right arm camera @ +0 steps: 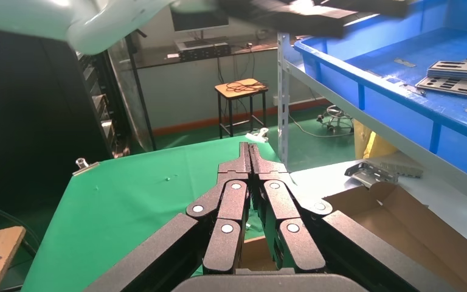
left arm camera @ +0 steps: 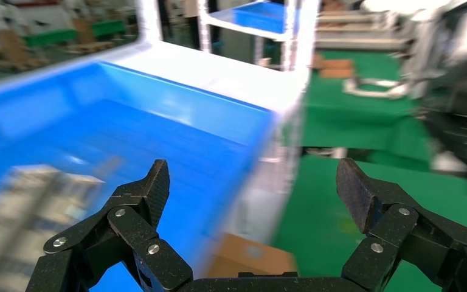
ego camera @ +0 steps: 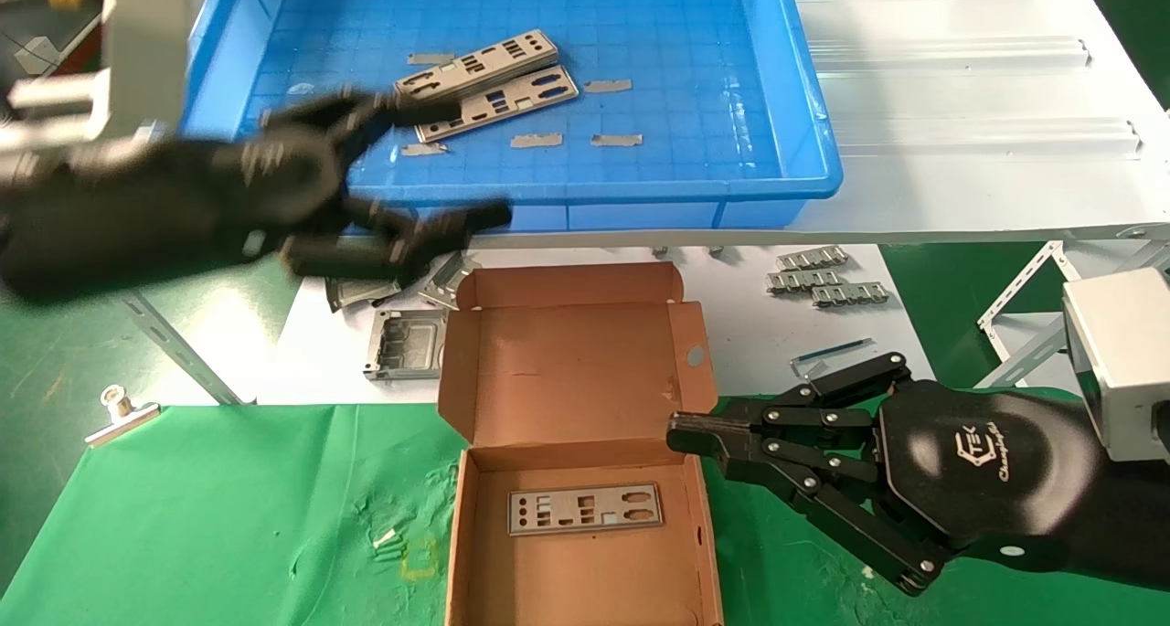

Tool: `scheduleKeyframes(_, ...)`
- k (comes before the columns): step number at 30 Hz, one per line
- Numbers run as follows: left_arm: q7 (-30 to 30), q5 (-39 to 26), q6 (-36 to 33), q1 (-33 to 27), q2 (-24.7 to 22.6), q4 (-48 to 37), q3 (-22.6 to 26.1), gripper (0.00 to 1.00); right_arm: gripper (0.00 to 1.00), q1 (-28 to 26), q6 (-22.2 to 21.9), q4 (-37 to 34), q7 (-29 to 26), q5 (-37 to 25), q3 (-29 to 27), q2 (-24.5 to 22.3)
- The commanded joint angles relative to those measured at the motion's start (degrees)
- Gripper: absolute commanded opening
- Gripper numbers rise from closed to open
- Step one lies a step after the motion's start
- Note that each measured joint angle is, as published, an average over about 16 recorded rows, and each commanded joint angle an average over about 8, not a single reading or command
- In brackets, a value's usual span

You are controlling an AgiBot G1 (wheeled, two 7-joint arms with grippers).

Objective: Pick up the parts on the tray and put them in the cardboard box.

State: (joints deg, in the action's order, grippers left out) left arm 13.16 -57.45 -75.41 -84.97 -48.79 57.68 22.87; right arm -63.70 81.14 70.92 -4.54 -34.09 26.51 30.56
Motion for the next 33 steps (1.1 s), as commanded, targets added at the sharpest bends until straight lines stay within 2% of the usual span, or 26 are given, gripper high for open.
scheduleKeyframes(1,0.77,-3.13,1.38,-4.96,-2.52,-3.46,1.5,1.0,0.0,0.0,0.0,0.0,0.0,0.0,0.0,0.0)
scheduleKeyframes(10,-3.08,-16.19,4.11,-21.31,-13.93,-23.26,8.63,1.0,0.0,0.0,0.0,0.0,0.0,0.0,0.0,0.0)
scheduleKeyframes(17,-2.97,-20.96,5.41,-29.54,-20.24,-38.54,11.56,1.0,0.0,0.0,0.0,0.0,0.0,0.0,0.0,0.0)
scheduleKeyframes(24,-0.36,-22.91,11.3,-33.71,-23.81,-49.35,12.53,1.0,0.0,0.0,0.0,0.0,0.0,0.0,0.0,0.0)
scheduleKeyframes(33,-1.82,-24.61,20.15,-34.27,-26.55,-54.05,13.4,1.0,0.0,0.0,0.0,0.0,0.0,0.0,0.0,0.0)
